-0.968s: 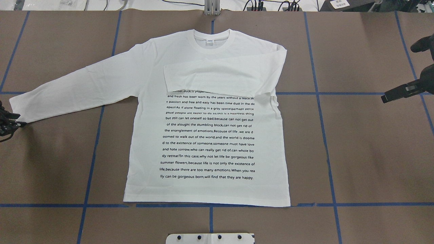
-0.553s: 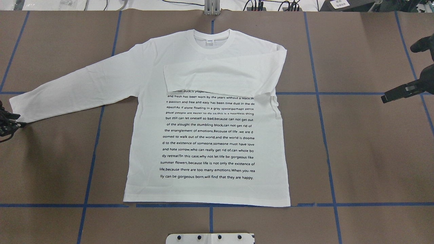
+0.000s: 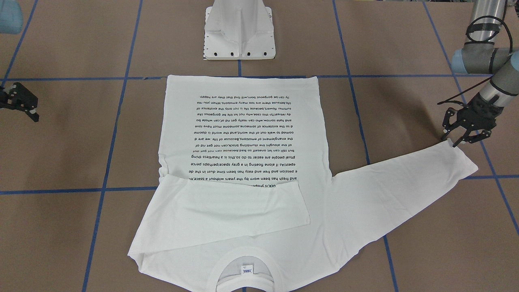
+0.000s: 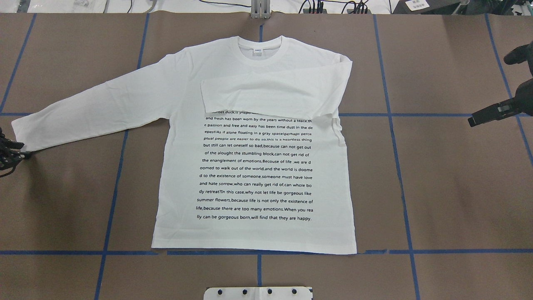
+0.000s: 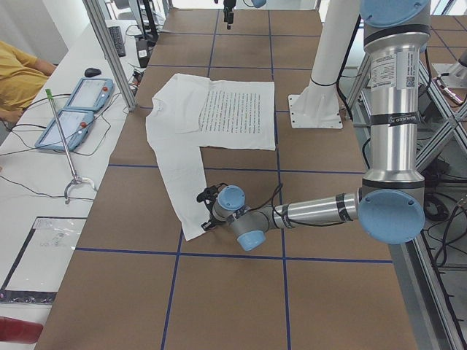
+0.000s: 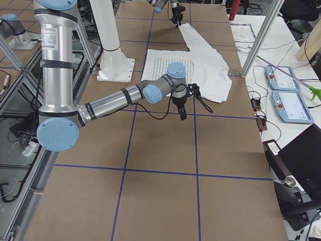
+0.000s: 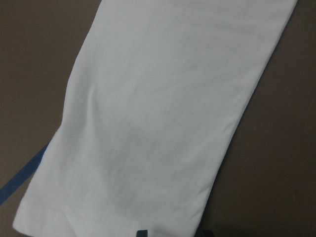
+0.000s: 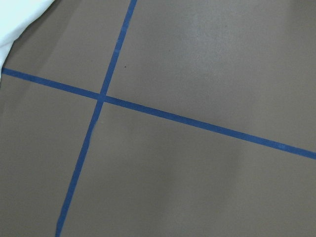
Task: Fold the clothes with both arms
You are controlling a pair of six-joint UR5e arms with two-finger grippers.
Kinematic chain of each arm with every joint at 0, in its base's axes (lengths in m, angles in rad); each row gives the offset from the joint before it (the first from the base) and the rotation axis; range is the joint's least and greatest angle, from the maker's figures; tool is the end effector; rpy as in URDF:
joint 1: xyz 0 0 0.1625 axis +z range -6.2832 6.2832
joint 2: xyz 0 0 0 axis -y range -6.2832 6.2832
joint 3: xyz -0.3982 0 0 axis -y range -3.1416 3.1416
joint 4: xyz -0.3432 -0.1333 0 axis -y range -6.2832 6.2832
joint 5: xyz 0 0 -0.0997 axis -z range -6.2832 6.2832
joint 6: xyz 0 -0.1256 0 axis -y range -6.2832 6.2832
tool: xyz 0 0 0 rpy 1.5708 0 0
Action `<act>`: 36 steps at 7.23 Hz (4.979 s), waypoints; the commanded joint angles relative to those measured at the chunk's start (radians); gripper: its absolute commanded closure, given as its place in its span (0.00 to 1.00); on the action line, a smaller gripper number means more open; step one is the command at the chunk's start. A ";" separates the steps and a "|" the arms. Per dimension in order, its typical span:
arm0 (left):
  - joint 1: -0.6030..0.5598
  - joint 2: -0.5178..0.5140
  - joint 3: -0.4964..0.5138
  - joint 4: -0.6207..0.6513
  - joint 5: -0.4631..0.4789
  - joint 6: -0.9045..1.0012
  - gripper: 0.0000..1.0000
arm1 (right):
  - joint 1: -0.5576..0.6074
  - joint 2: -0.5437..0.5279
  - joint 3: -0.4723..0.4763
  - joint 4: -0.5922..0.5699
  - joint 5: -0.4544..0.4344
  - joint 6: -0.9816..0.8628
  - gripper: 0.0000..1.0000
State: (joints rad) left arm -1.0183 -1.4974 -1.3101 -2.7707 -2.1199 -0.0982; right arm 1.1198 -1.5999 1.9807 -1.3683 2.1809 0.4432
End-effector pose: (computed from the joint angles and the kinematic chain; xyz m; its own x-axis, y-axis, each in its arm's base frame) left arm 0.1739 -0.4111 0.6657 0.5483 0.7282 -0.4113 -0.2877 0.6260 0.7248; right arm -0.1396 -0.4290 0.4640 0.6981 -0.2572 0.6682 0.0713 0.9536 0.2925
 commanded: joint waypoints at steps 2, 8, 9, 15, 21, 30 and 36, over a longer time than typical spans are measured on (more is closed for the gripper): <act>0.001 0.000 0.003 -0.019 -0.002 -0.001 1.00 | 0.000 0.002 0.000 0.002 -0.001 0.000 0.00; -0.043 -0.110 -0.133 -0.050 -0.075 -0.233 1.00 | 0.000 0.002 0.001 0.000 -0.001 0.002 0.00; -0.045 -0.179 -0.138 -0.043 -0.095 -0.362 1.00 | 0.000 0.003 0.000 0.000 -0.001 0.002 0.00; 0.145 -0.692 -0.124 0.190 0.131 -1.062 1.00 | 0.003 0.003 -0.002 0.000 -0.001 0.002 0.00; 0.481 -0.929 0.006 0.263 0.377 -1.114 1.00 | 0.008 0.006 -0.008 0.000 -0.001 0.022 0.00; 0.335 -0.714 -0.321 0.624 0.191 -0.749 0.00 | -0.181 0.306 -0.048 -0.009 -0.146 0.304 0.00; 0.127 -0.386 -0.569 0.665 -0.038 -0.394 0.00 | -0.472 0.889 -0.528 -0.213 -0.486 0.651 0.02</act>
State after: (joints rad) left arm -0.8723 -1.9020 -1.8722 -2.1060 -2.1318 -0.5112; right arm 0.6925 -0.8377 1.6090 -1.5841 1.7501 1.0215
